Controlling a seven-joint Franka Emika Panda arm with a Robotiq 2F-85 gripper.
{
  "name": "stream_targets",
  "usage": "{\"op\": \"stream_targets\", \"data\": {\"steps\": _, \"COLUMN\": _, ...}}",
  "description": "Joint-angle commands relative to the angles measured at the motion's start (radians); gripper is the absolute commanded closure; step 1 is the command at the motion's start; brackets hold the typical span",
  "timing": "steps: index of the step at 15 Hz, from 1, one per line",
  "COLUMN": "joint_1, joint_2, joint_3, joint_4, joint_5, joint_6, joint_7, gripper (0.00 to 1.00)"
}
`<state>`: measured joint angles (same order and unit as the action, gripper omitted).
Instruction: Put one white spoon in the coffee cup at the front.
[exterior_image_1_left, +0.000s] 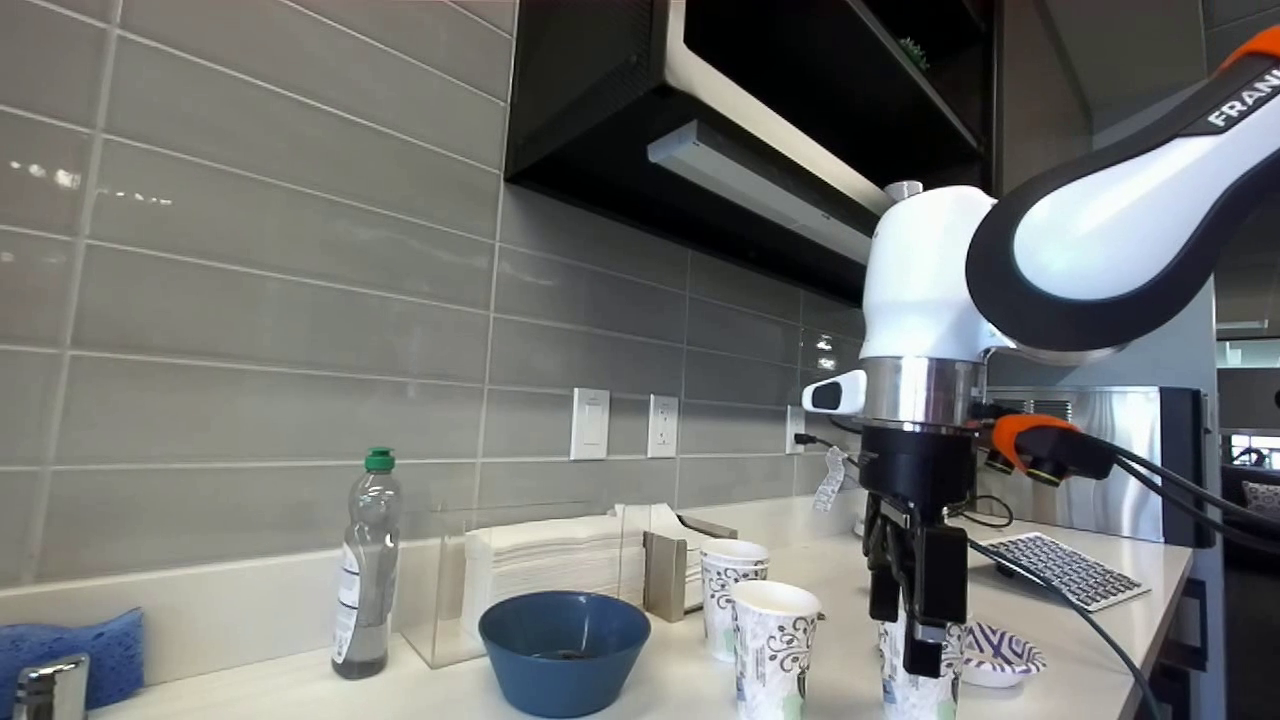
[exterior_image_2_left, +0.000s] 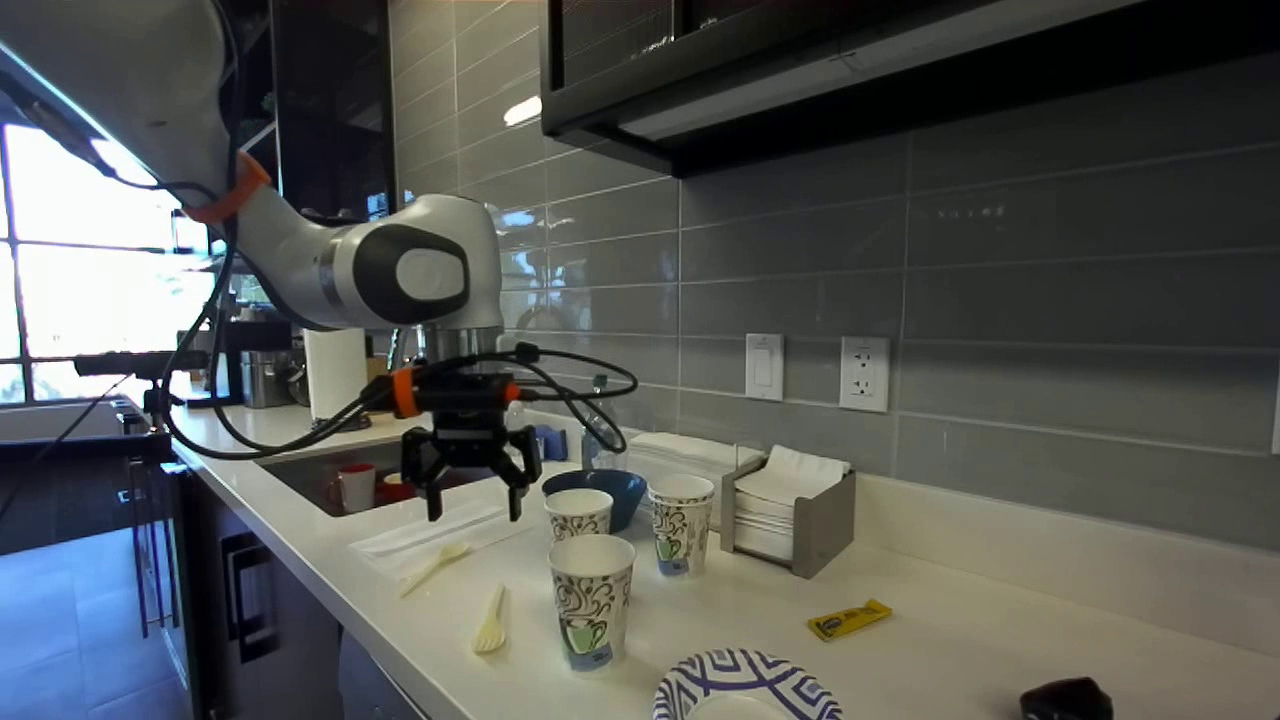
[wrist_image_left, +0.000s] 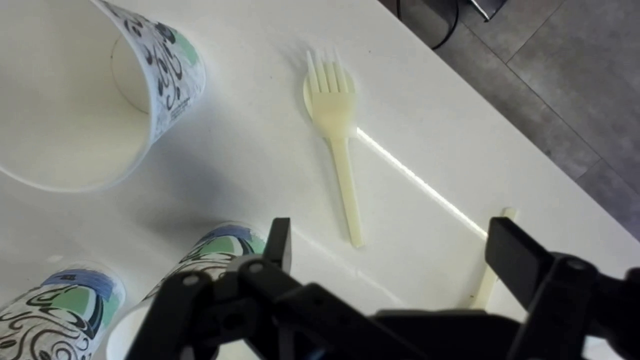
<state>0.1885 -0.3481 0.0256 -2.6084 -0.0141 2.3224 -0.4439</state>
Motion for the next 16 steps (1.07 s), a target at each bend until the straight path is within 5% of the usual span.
{"op": "stream_targets", "data": {"steps": 1, "joint_1": -0.001, "joint_2": 0.0, "joint_3": 0.001, "joint_4": 0.001, "joint_5": 0.0, "joint_6": -0.001, "joint_7": 0.0, "gripper": 0.0}}
{"op": "stream_targets", "data": {"steps": 16, "joint_1": -0.011, "joint_2": 0.241, "joint_3": 0.008, "joint_4": -0.001, "joint_5": 0.033, "joint_6": 0.172, "joint_7": -0.073, "gripper": 0.0}}
